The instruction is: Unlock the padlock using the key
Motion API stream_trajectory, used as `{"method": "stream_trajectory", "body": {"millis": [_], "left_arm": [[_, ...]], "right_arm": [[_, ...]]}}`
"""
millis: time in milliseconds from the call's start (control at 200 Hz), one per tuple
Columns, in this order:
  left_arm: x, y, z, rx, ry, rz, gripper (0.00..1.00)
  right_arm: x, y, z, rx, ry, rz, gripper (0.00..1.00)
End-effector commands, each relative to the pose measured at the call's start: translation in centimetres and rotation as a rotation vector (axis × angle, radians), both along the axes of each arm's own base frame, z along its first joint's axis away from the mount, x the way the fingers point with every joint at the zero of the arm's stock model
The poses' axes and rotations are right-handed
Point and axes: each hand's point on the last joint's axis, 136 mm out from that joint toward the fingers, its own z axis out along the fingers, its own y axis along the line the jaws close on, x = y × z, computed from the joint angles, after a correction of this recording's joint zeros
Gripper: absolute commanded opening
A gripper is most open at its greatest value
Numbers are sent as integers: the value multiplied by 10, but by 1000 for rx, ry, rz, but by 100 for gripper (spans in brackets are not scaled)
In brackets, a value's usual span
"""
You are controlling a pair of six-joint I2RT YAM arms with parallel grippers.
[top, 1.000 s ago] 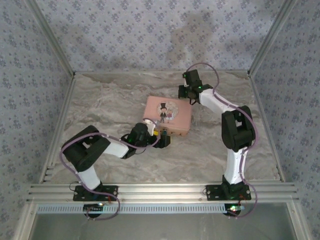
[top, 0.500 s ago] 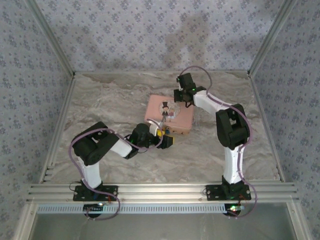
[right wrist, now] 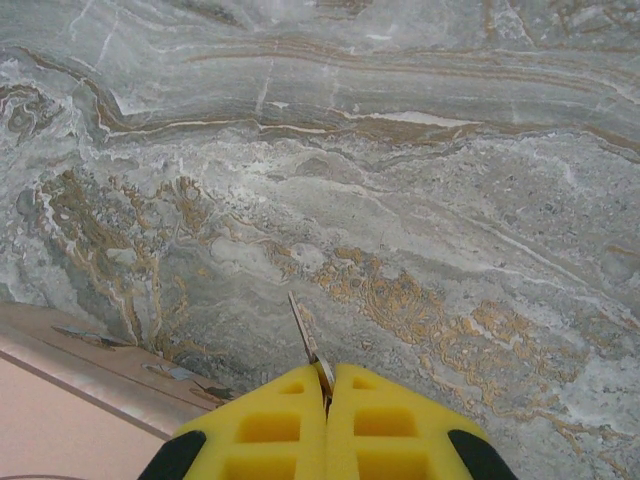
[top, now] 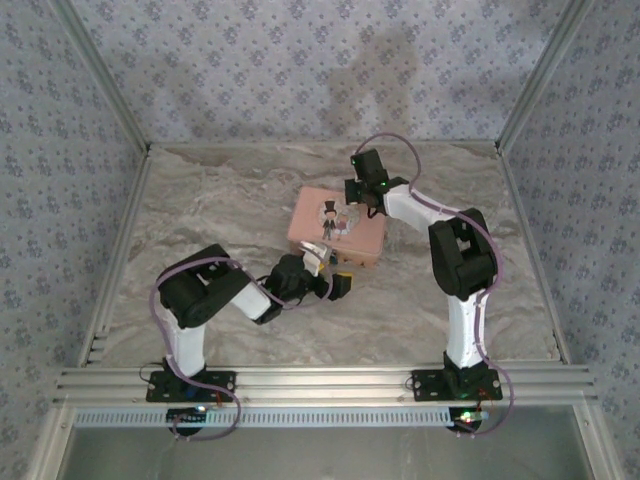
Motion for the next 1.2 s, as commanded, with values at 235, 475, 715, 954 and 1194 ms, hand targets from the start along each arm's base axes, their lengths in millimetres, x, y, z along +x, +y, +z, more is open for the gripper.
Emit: {"method": "stream_trajectory", "body": {"millis": [235, 475, 715, 954, 1194], "left_arm": [[-6, -23, 38, -97, -163, -106, 82], [-7, -23, 47, -196, -124, -121, 82], [-4, -22, 51, -246, -85, -100, 79], [2, -22, 57, -282, -55, -64, 81], [6, -21, 60, -332, 8, -50, 83]], "right_arm": [[-36, 14, -48, -45, 141, 70, 0], [-39, 17, -47, -43, 142, 75, 0], [-44, 16, -51, -45, 149, 77, 0], [-45, 19, -49, -32, 146, 82, 0], [-46, 20, -45, -23, 137, 87, 0]]}}
